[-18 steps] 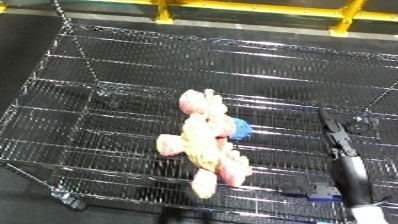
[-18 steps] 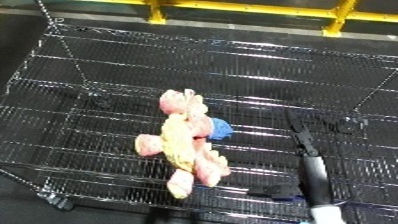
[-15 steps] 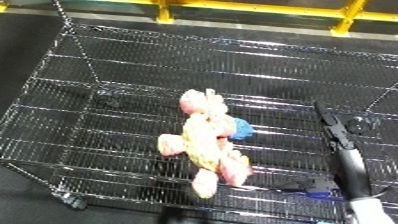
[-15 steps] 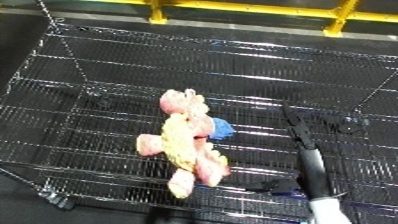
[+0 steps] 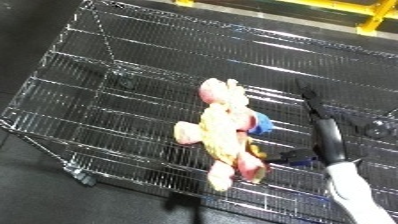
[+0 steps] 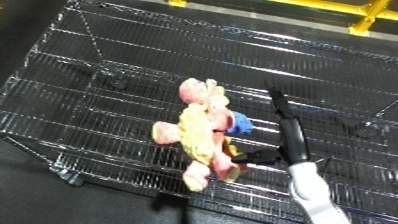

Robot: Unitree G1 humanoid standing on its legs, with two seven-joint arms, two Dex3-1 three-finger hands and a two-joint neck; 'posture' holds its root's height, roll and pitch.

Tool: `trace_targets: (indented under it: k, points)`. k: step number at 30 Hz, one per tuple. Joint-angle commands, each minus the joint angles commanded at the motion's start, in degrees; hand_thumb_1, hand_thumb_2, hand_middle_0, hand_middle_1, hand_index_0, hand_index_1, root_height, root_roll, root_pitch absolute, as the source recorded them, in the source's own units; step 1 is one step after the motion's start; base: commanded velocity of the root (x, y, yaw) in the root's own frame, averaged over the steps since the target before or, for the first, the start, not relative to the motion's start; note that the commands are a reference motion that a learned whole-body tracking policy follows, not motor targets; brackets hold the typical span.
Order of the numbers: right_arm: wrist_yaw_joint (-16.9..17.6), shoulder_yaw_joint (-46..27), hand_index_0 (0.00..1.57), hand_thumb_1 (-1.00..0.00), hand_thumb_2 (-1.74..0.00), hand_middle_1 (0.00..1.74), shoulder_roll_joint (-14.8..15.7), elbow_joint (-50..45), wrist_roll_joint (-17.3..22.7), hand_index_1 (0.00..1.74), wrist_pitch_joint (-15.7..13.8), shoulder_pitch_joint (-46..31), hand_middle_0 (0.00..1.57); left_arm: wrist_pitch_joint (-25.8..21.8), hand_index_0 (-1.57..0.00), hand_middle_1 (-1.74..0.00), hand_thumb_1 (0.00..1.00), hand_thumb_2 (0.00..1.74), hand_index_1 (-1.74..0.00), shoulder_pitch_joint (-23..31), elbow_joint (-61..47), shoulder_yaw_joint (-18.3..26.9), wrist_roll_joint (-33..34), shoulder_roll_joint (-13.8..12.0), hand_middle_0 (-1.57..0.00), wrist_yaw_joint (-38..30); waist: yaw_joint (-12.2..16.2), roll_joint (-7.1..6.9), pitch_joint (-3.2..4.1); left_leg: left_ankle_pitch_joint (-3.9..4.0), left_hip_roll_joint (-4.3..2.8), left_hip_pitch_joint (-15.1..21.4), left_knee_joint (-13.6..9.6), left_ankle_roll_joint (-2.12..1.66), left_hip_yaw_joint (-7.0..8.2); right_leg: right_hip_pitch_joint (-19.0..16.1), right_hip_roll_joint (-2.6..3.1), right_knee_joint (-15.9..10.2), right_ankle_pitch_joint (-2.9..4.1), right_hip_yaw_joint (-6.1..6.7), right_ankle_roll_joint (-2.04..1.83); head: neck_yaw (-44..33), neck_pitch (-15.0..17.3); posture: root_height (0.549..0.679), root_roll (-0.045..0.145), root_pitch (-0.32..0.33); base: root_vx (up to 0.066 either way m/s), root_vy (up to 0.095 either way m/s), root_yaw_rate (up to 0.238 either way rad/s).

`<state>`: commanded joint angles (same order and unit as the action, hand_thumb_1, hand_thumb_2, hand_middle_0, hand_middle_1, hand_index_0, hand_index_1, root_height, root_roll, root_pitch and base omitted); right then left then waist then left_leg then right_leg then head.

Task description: Pick up the object and place it into the box

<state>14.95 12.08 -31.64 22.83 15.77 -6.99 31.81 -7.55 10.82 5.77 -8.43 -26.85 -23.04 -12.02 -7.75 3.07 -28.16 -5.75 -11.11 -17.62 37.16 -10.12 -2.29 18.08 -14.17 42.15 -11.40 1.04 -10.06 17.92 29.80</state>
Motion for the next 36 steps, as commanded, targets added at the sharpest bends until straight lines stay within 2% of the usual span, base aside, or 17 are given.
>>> trace_targets:
  k: [3,6,14,21,30,36]
  points:
    - [0.4,1.4,0.0,0.0,0.0,0.0,0.4,4.2,0.9,0.0,-0.3,4.3,0.0,-0.6,-1.57,-1.74,1.0,1.74,-1.74,-0.2,-0.3,-0.1,-0.4,-0.6,-1.57,-0.2,-0.9,0.47,-1.02,-0.09,0.29,-2.0,1.3,0.07,-0.57,1.5,-0.18,0.8,0.3,-0.1,-0.07,1.7,-2.0,0.621,0.025,-0.166,-0.043,0.014,0.076]
    - [0.7,2.7,0.0,0.0,0.0,0.0,0.4,7.9,1.7,0.0,-0.5,8.3,0.0,-1.2,-1.57,-1.74,1.0,1.74,-1.74,-0.1,-0.7,-0.2,-1.0,-1.3,-1.57,-0.5,-1.7,0.9,-1.6,-0.22,0.52,-4.8,2.8,0.18,-1.22,4.0,-0.26,1.9,0.61,-0.13,-0.11,3.3,-5.0,0.617,0.02,-0.145,-0.055,0.019,0.09]
    - [0.8,5.7,0.0,0.0,0.0,0.0,-0.7,15.0,2.8,0.0,-0.1,14.8,0.0,-2.1,-1.57,-1.74,1.0,1.74,-1.74,1.0,-2.4,-1.1,-2.0,-3.3,-1.57,-0.9,-3.2,1.82,-1.64,-0.66,1.19,-13.0,7.4,0.45,-2.68,11.4,-0.21,5.5,1.34,-0.13,0.13,5.6,-9.4,0.604,0.007,-0.087,-0.066,0.016,0.071]
    - [-0.4,8.6,0.0,0.0,0.0,0.0,0.2,23.1,1.3,0.0,1.8,17.9,0.0,-1.8,-1.57,-1.74,1.0,1.74,-1.74,1.4,-3.0,-1.6,-2.1,-3.7,-1.57,-1.1,-4.0,2.24,-1.64,-0.96,1.27,-16.0,9.5,0.63,-3.2,14.0,-0.08,7.1,1.77,-0.01,0.42,6.5,-9.3,0.598,0.0,-0.073,-0.038,0.011,0.026]
    - [-2.2,10.3,0.0,0.0,0.0,0.0,3.2,33.1,-1.7,0.0,4.5,18.3,0.0,-1.4,-1.57,-1.74,1.0,1.74,-1.74,1.7,-3.0,-1.3,-1.8,-3.0,-1.57,-1.0,-4.3,2.81,-1.64,-0.92,0.98,-15.5,9.8,0.61,-3.09,13.3,-0.12,7.4,1.68,0.05,0.5,7.3,-7.7,0.596,-0.003,-0.089,-0.004,0.016,0.007]
    - [-3.3,10.4,0.47,-0.3,-0.52,0.52,4.2,35.8,-2.1,0.52,5.4,17.8,0.47,-1.4,-1.57,-1.74,1.0,1.74,-1.74,1.7,-3.1,-1.2,-1.9,-2.8,-1.57,-0.7,-4.2,2.83,-1.64,-0.75,0.9,-14.7,9.2,0.63,-2.99,12.3,-0.18,6.9,1.41,-0.05,0.48,7.6,-6.8,0.598,-0.002,-0.096,0.0,0.01,0.01]
